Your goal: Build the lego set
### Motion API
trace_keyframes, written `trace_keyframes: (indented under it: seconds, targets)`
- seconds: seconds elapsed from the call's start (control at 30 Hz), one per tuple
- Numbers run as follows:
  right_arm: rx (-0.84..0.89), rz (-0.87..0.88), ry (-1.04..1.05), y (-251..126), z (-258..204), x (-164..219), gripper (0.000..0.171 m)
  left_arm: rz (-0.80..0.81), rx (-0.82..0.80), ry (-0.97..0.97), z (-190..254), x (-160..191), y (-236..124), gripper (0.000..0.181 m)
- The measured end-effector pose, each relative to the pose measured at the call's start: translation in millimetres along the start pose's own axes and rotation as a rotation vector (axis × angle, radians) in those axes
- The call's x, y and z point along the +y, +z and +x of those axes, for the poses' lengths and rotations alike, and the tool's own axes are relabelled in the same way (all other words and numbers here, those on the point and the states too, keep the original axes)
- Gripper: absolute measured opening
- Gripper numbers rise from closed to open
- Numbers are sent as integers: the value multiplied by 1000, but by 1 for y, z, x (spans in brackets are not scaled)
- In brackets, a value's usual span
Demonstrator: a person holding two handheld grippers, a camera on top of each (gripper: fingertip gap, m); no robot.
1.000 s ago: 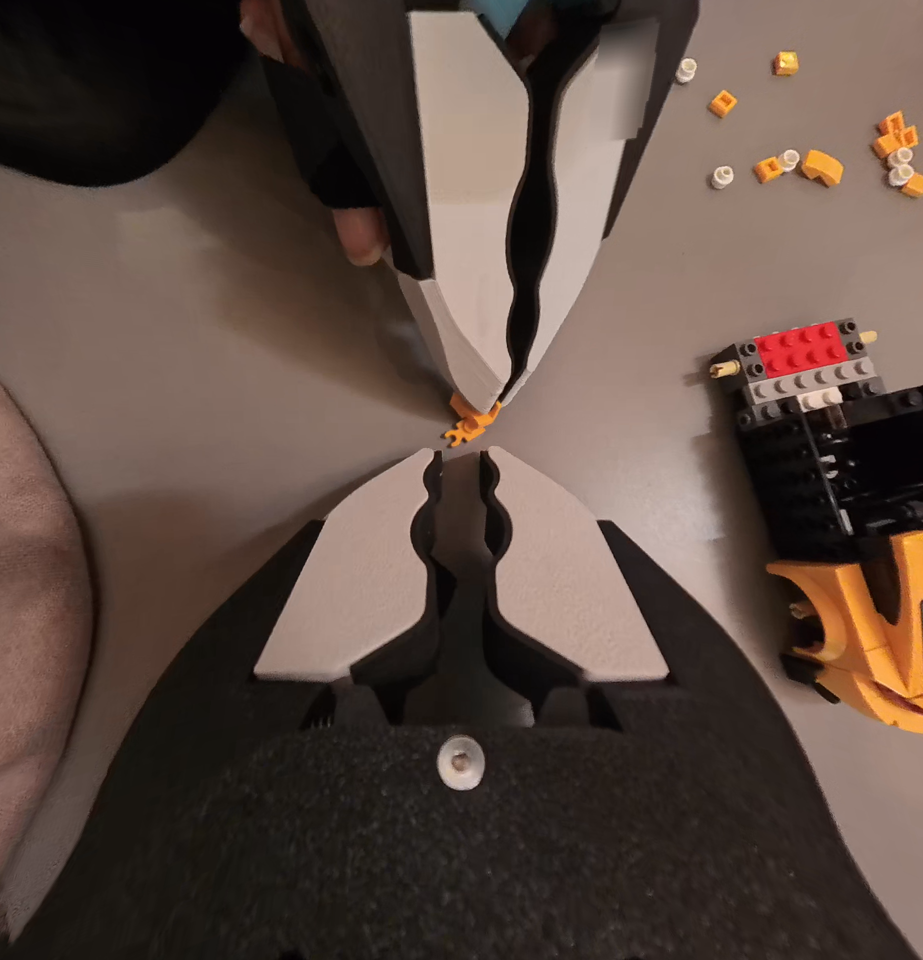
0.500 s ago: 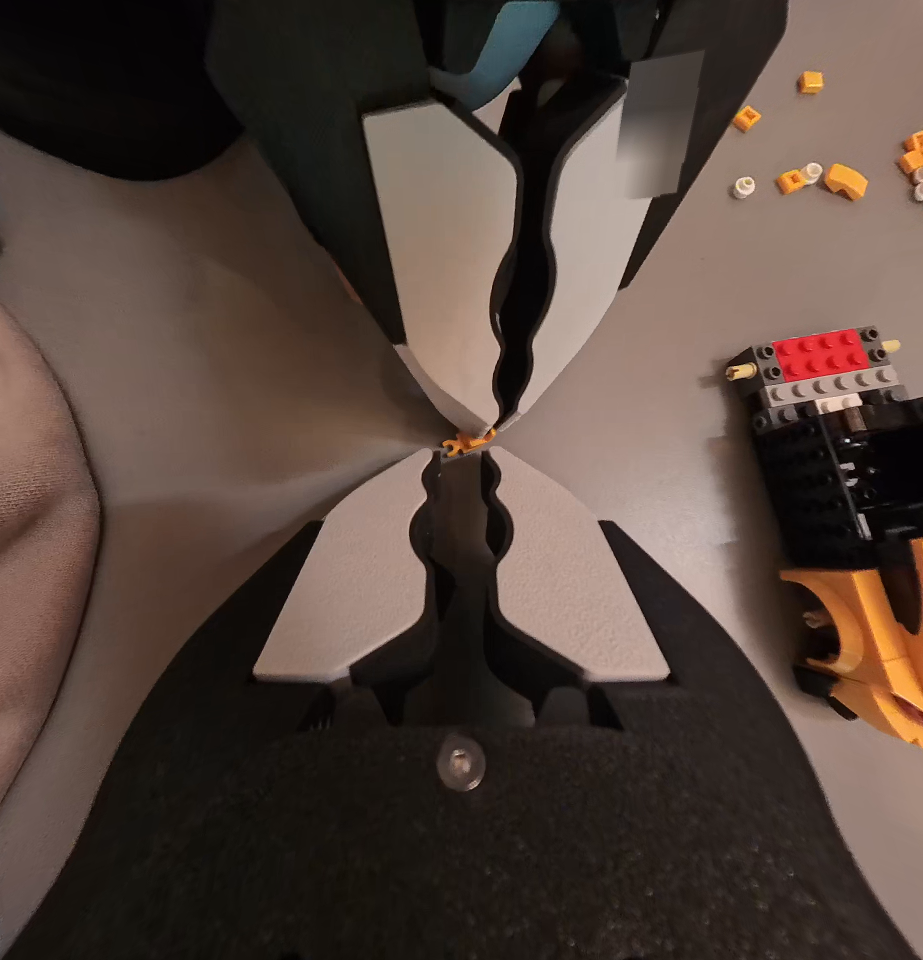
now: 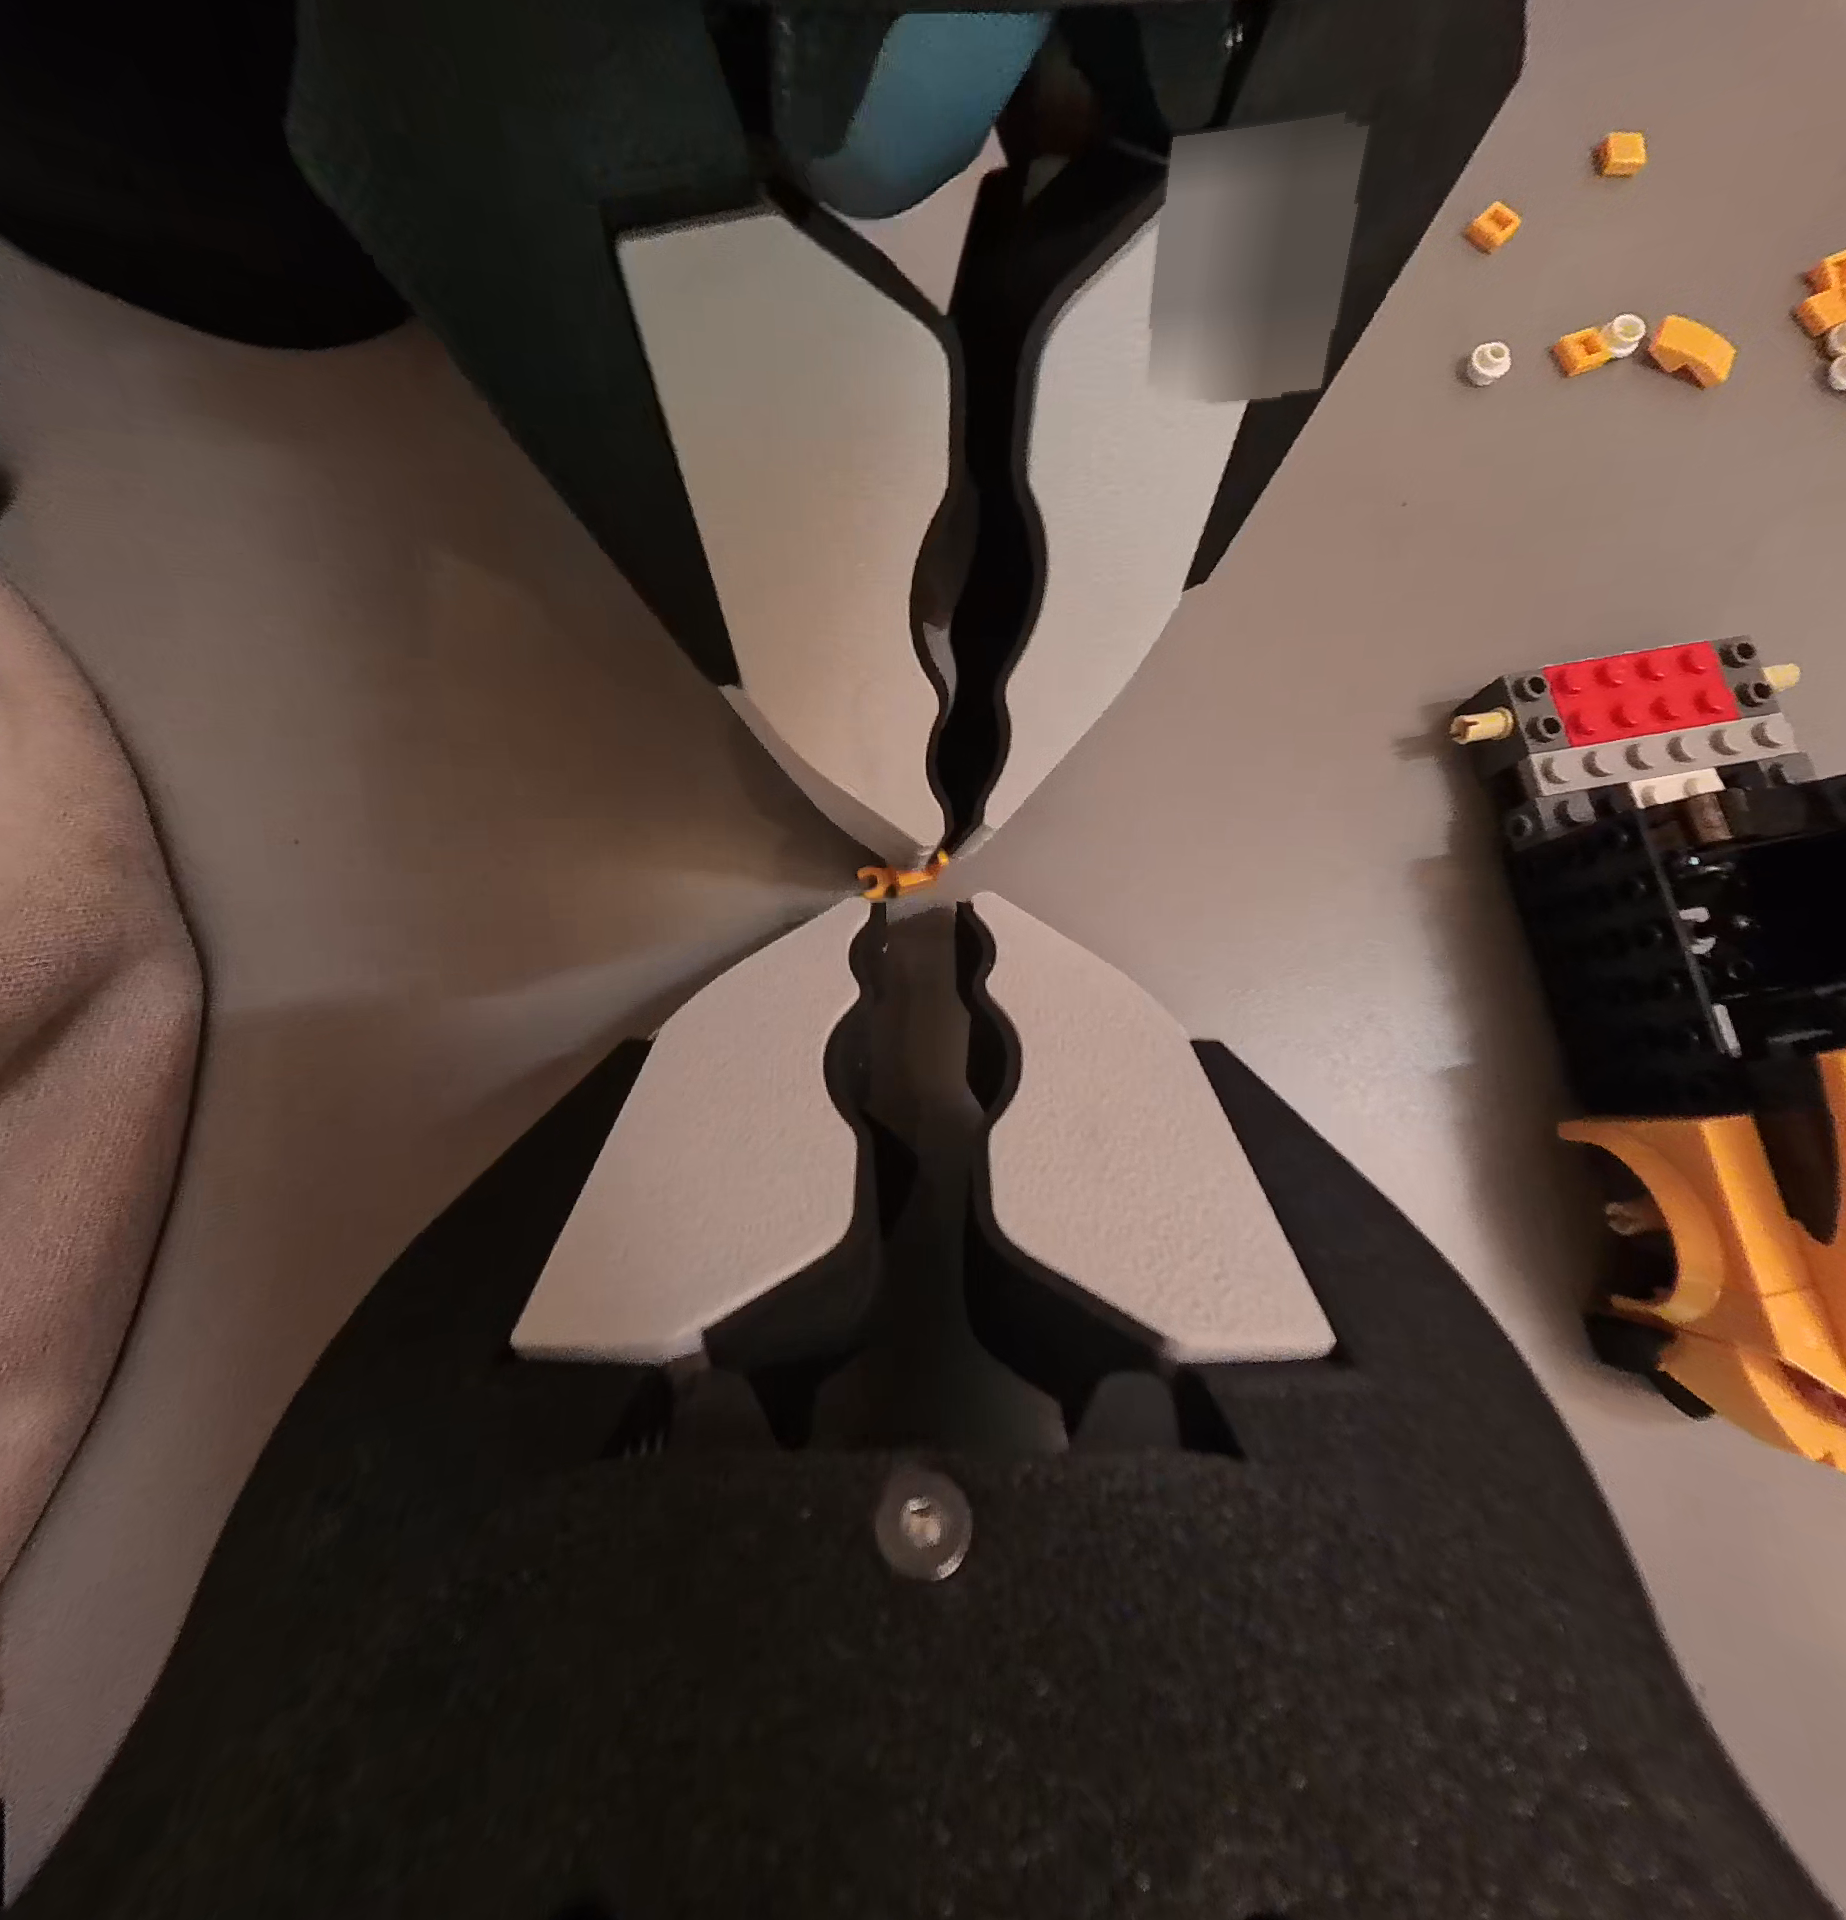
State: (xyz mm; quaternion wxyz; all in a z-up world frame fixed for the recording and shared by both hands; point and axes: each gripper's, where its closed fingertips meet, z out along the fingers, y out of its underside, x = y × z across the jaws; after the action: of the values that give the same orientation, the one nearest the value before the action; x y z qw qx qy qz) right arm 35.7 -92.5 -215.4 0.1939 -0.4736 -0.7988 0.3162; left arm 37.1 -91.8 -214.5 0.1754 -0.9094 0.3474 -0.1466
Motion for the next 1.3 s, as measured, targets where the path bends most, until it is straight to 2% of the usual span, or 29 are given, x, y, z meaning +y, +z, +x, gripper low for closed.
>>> trace_keyframes:
  seconds: [0.5,0.77,0.9,1.0,1.1,1.23,1.3]
  targets:
    - [16,62,87,-22,9,8,12,-84,-127,139,7,3,2,2]
    - [0,70,100,-27,8,12,12,-128,-12,109,10,4,2,2]
    - [-20,91,96,-32,5,10,13,-80,11,108,11,3,2,2]
    - [-36,126,91,-38,6,6,13,49,74,65,9,0,0,1]
    - [-62,211,117,-51,8,-7,17,364,153,-23,8,-23,-21,1]
    - [-26,454,149,-81,14,-44,22,843,72,-33,-7,-51,-74,1]
    - [58,586,168,-96,22,-65,22,1011,-22,24,-9,-60,-100,1]
